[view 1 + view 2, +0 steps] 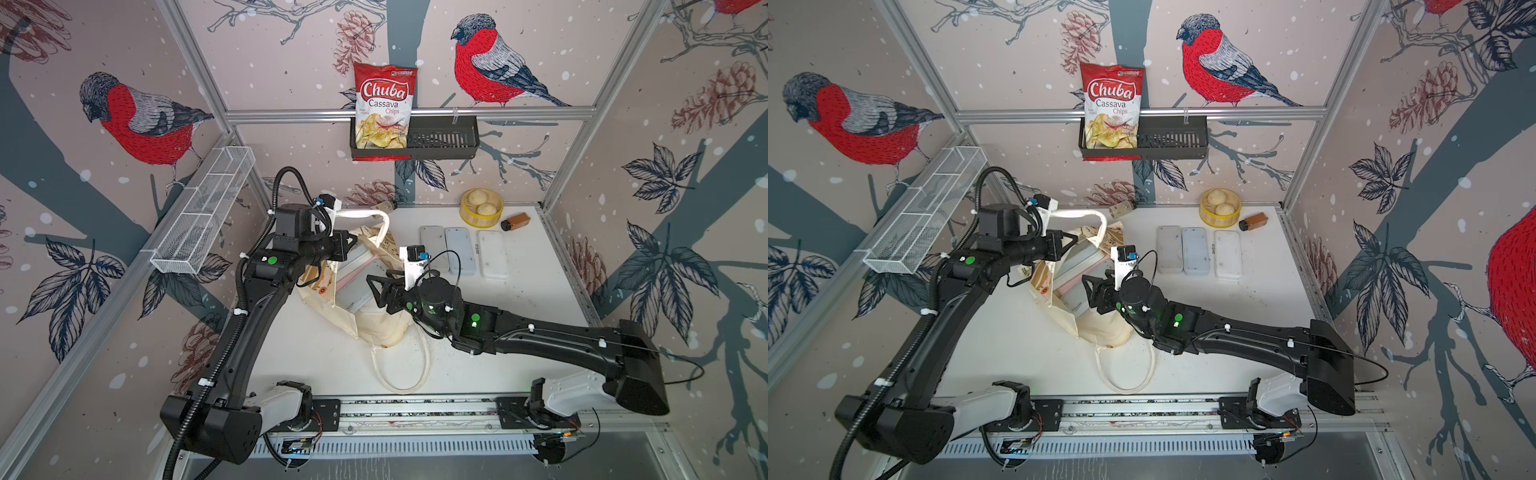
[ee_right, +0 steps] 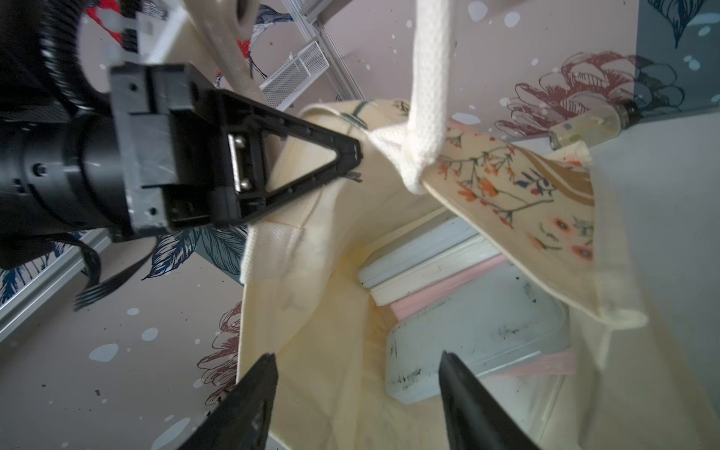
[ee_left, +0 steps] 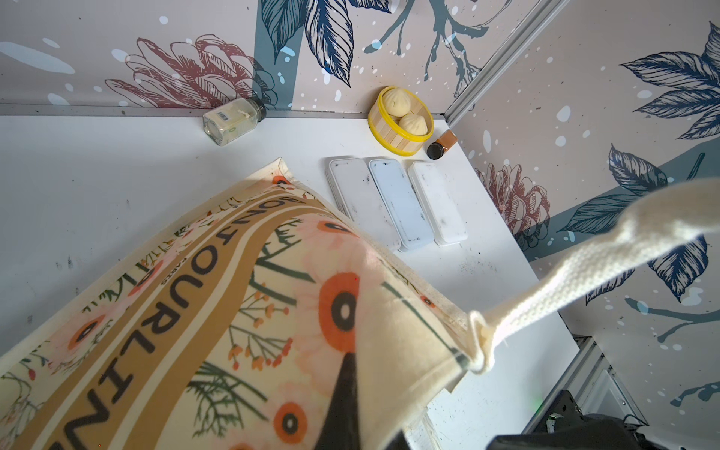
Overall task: Take out the pencil case from the canvas bag
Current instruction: Pick up the pencil case from the canvas bag.
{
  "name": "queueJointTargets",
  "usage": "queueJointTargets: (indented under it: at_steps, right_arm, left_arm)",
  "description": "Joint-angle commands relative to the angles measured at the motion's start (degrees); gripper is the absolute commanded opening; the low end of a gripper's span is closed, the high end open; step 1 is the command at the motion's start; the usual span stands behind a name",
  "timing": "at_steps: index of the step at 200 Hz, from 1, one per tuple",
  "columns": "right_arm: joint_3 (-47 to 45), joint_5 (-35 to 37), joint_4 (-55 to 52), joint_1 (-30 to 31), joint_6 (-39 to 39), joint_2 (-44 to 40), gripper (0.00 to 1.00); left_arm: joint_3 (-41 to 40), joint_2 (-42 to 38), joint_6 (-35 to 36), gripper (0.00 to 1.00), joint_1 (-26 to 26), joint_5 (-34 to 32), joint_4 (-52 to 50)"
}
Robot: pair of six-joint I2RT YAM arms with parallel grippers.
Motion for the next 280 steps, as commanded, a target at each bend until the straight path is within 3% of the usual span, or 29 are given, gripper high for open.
queueJointTargets:
  at_steps: [1,50,82,192,216,256,280]
  right_arm:
    - [0.27,1.21,-2.23,-0.59,10.04,2.00,0.68]
    - [1.30,-1.85,-5.27,-3.81,22.13,7.89,0.69]
    - [3.48,-8.09,-5.45,-6.09,27.53,13.34,0.69]
    - [15.75,-12.16,-6.22,-6.08,29.91,28.63,0.71]
    - [17.29,-7.18,-8.43,-3.35,25.67,27.24,0.71]
    - [11.39,9.61,-3.04,3.27,14.72,17.41,0.72]
    - [7.81,10.40,0.78,4.26,13.19,14.40,0.72]
  left_arm:
    - [0.11,-0.42,-0.95,0.00,0.17,1.10,4.74]
    - [-0.15,-0.22,-0.74,0.00,0.12,1.52,4.79]
    - [-1.29,-0.55,-1.43,0.00,0.15,2.40,6.14]
    - [-0.16,0.46,-1.99,0.00,0.15,3.85,5.95]
    - [0.74,1.26,-2.00,0.00,0.17,1.52,4.61]
    - [1.60,2.39,-3.45,0.00,0.13,0.64,4.83]
    - [1.70,2.55,-4.78,0.00,0.15,0.99,5.75]
